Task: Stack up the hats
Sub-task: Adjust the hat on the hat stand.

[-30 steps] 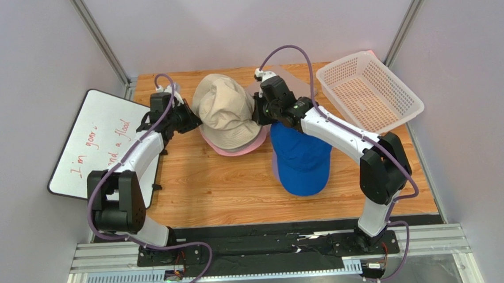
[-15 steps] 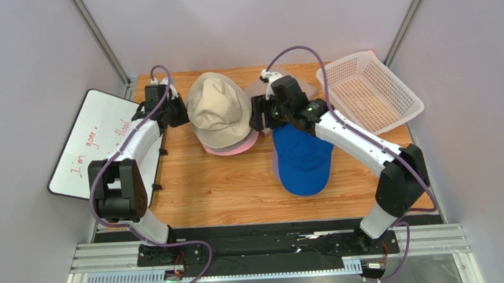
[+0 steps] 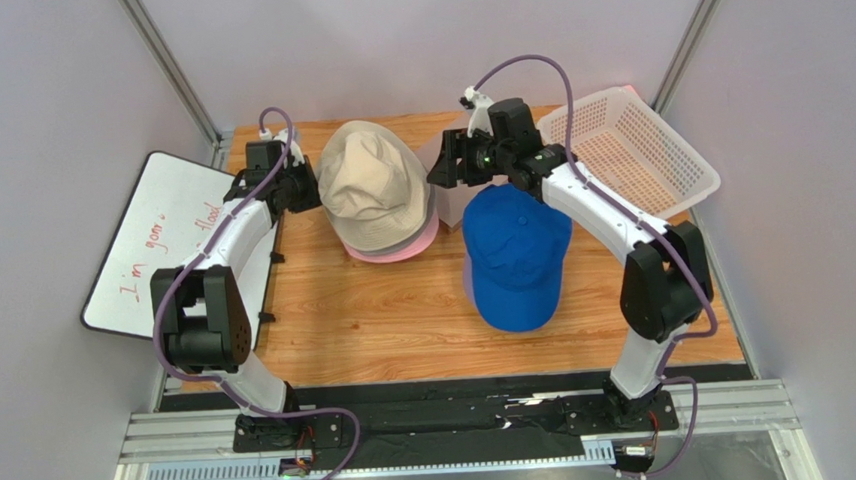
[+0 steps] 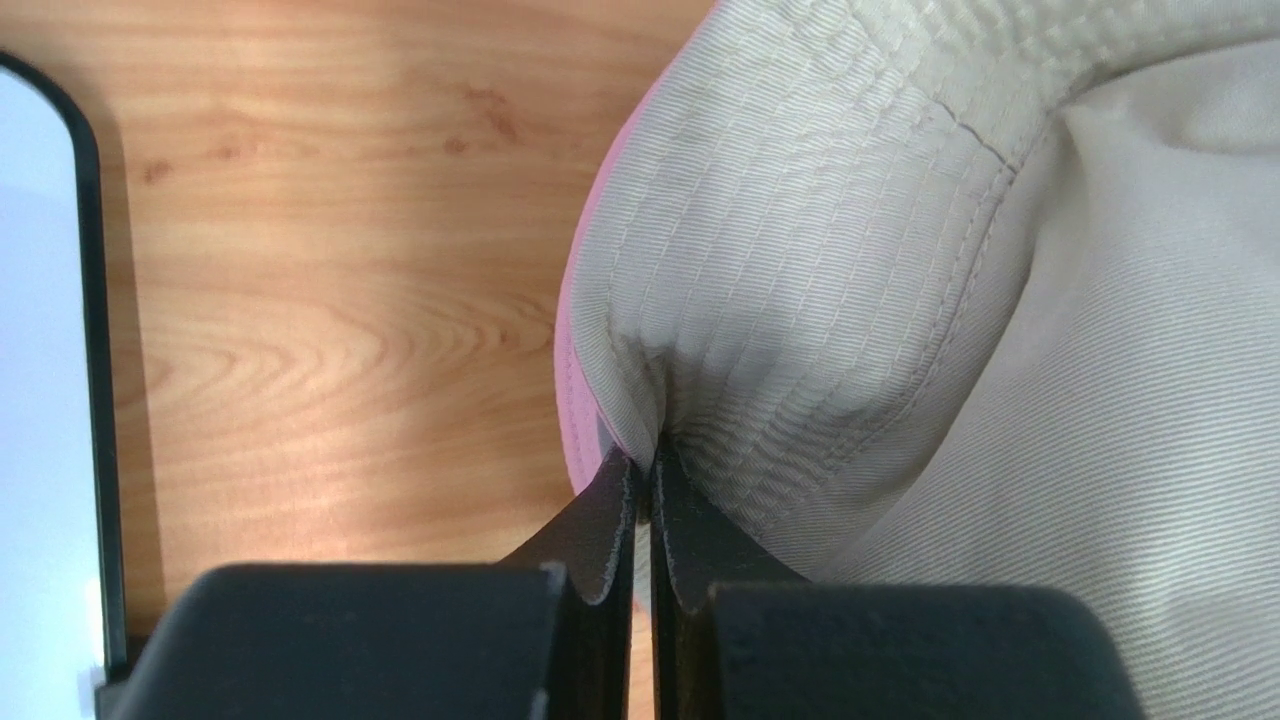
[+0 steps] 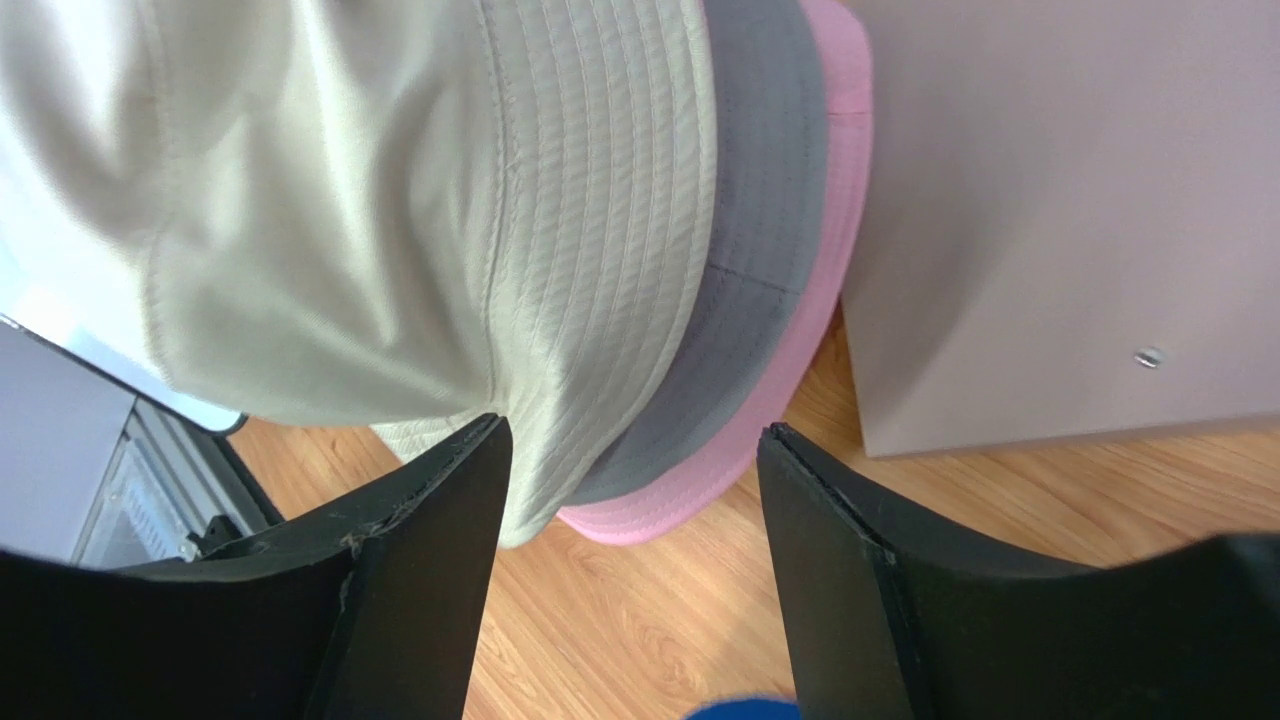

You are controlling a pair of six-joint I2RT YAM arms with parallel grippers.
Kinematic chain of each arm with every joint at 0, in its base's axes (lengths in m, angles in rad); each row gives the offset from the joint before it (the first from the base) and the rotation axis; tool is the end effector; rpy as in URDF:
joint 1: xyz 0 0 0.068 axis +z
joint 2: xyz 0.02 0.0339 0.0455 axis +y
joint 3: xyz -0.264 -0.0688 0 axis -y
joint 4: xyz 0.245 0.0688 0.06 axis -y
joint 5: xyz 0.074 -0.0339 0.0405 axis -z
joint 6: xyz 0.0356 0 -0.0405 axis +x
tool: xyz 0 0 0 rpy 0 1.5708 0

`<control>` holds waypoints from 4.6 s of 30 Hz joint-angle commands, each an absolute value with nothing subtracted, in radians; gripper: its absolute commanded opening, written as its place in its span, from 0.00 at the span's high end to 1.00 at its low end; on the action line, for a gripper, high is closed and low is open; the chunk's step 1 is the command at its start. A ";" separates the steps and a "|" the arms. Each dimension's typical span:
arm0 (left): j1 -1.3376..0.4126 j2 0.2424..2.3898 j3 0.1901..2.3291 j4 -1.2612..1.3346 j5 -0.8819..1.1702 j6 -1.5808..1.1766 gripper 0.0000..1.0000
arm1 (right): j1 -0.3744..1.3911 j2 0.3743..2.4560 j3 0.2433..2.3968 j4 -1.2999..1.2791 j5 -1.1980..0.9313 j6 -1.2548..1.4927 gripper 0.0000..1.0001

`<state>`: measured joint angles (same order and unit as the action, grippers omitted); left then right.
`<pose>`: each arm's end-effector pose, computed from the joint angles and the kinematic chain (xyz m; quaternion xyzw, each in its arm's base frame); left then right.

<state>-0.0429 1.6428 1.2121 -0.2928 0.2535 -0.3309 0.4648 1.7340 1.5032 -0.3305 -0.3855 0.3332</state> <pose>0.3672 -0.0247 0.2572 -0.0783 0.9024 -0.1890 0.3793 0.3567 0.1938 0.3194 -0.1489 0.8511 0.3389 0.3722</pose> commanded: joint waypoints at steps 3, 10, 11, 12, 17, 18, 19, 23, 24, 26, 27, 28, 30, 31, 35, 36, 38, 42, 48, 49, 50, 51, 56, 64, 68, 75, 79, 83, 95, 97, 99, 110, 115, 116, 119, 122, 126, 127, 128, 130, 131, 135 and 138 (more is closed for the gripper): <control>-0.035 1.704 1.331 -0.279 0.281 -0.284 1.00 | 0.460 1.854 1.595 -0.200 -0.534 0.388 0.33; -0.035 1.741 1.376 -0.288 0.291 -0.275 1.00 | 0.434 1.934 1.605 -0.089 -0.603 0.451 0.33; -0.035 1.746 1.381 -0.288 0.294 -0.273 1.00 | 0.433 1.939 1.605 -0.081 -0.613 0.454 0.33; -0.035 1.749 1.382 -0.288 0.296 -0.273 1.00 | 0.433 1.945 1.598 -0.068 -0.623 0.462 0.33; -0.035 1.746 1.378 -0.285 0.301 -0.267 1.00 | 0.430 1.948 1.545 0.067 -0.693 0.512 0.34; -0.035 1.743 1.373 -0.285 0.298 -0.265 1.00 | 0.426 1.930 1.507 0.116 -0.696 0.517 0.32; -0.035 1.741 1.373 -0.285 0.298 -0.265 1.00 | 0.425 1.922 1.491 0.139 -0.707 0.532 0.31; -0.035 1.735 1.374 -0.282 0.307 -0.268 1.00 | 0.413 1.937 1.508 0.131 -0.713 0.534 0.29; -0.035 1.733 1.373 -0.284 0.307 -0.268 1.00 | 0.414 1.945 1.525 0.115 -0.713 0.529 0.29; -0.035 1.730 1.374 -0.282 0.307 -0.268 1.00 | 0.414 1.971 1.535 0.103 -0.707 0.520 0.30; -0.035 1.730 1.373 -0.282 0.308 -0.268 1.00 | 0.413 1.980 1.537 0.100 -0.704 0.519 0.31; -0.035 1.729 1.374 -0.282 0.310 -0.270 1.00 | 0.414 1.985 1.536 0.103 -0.703 0.518 0.35; -0.035 1.727 1.371 -0.281 0.313 -0.272 1.00 | 0.413 1.994 1.534 0.113 -0.709 0.525 0.53; -0.035 1.726 1.371 -0.281 0.314 -0.273 1.00 | 0.414 1.999 1.537 0.115 -0.709 0.526 0.58; -0.035 1.718 1.368 -0.276 0.324 -0.276 1.00 | 0.414 2.002 1.561 0.077 -0.693 0.514 0.94; -0.035 1.717 1.365 -0.276 0.319 -0.278 1.00 | 0.413 2.002 1.571 0.040 -0.671 0.500 0.99; -0.035 1.715 1.365 -0.276 0.314 -0.279 1.00 | 0.414 2.002 1.603 -0.030 -0.622 0.474 1.00; -0.035 1.721 1.371 -0.288 0.289 -0.296 1.00 | 0.413 2.032 1.679 -0.280 -0.421 0.404 1.00; -0.035 1.736 1.373 -0.270 0.311 -0.314 1.00 | 0.414 2.109 1.747 -0.451 -0.305 0.356 1.00; -0.035 1.736 1.374 -0.265 0.311 -0.319 1.00 | 0.411 2.123 1.764 -0.466 -0.270 0.345 1.00; -0.035 1.735 1.374 -0.262 0.317 -0.322 1.00 | 0.414 2.131 1.772 -0.482 -0.252 0.339 1.00; -0.035 1.735 1.376 -0.255 0.325 -0.325 1.00 | 0.414 2.140 1.782 -0.514 -0.236 0.333 1.00; -0.035 1.762 1.396 -0.245 0.342 -0.348 1.00 | 0.414 2.187 1.838 -0.578 -0.169 0.299 1.00; -0.035 1.838 1.448 -0.313 0.285 -0.357 1.00 | 0.419 2.273 1.948 -0.726 -0.074 0.241 1.00; -0.035 1.839 1.431 -0.331 0.244 -0.359 1.00 | 0.423 2.229 1.908 -0.690 -0.110 0.245 1.00; -0.035 1.858 1.425 -0.399 0.201 -0.344 1.00 | 0.433 2.160 1.904 -0.718 -0.132 0.235 1.00; -0.035 1.832 1.388 -0.413 0.170 -0.324 1.00 | 0.439 2.111 1.852 -0.723 -0.164 0.226 0.98; -0.035 1.818 1.344 -0.397 0.172 -0.327 1.00 | 0.446 2.060 1.798 -0.686 -0.236 0.222 0.78; -0.035 1.848 1.347 -0.403 0.198 -0.324 1.00 | 0.446 2.051 1.753 -0.681 -0.206 0.198 0.44; -0.035 1.864 1.353 -0.405 0.207 -0.324 1.00 | 0.442 2.049 1.732 -0.680 -0.198 0.189 0.42; -0.035 1.862 1.347 -0.400 0.222 -0.324 1.00 | 0.439 2.022 1.712 -0.663 -0.230 0.189 0.41; -0.034 1.793 1.325 -0.327 0.344 -0.325 1.00 | 0.394 1.766 1.600 -0.551 -0.376 0.213 0.32; -0.034 1.787 1.325 -0.330 0.341 -0.319 1.00 | 0.370 1.755 1.523 -0.404 -0.499 0.299 0.39; -0.034 1.786 1.325 -0.330 0.341 -0.321 1.00 | 0.373 1.761 1.528 -0.403 -0.492 0.301 0.42; -0.034 1.789 1.328 -0.331 0.342 -0.319 1.00 | 0.371 1.807 1.565 -0.417 -0.469 0.293 0.47; -0.034 1.789 1.331 -0.333 0.344 -0.321 1.00 | 0.371 1.844 1.603 -0.426 -0.472 0.288 0.51; -0.034 1.781 1.333 -0.333 0.342 -0.318 1.00 | 0.371 1.847 1.605 -0.399 -0.492 0.307 0.54; -0.034 1.779 1.333 -0.333 0.342 -0.319 1.00 | 0.371 1.841 1.602 -0.385 -0.494 0.308 0.54; -0.034 1.778 1.332 -0.334 0.342 -0.318 1.00 | 0.373 1.838 1.598 -0.379 -0.500 0.317 0.54; -0.034 1.775 1.331 -0.333 0.341 -0.318 1.00 | 0.373 1.835 1.601 -0.365 -0.502 0.324 0.55; -0.034 1.773 1.331 -0.333 0.341 -0.318 1.00 | 0.373 1.838 1.605 -0.362 -0.502 0.327 0.55; -0.034 1.775 1.330 -0.334 0.342 -0.319 1.00 | 0.377 1.879 1.644 -0.380 -0.500 0.328 0.57; -0.034 1.775 1.331 -0.333 0.341 -0.318 1.00 | 0.382 1.928 1.673 -0.391 -0.497 0.327 0.60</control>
<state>-0.0444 1.8103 1.3338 -0.3050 0.3645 -0.3523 0.3721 1.8767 1.6066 -0.4191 -0.4843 0.3176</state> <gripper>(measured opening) 0.007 0.427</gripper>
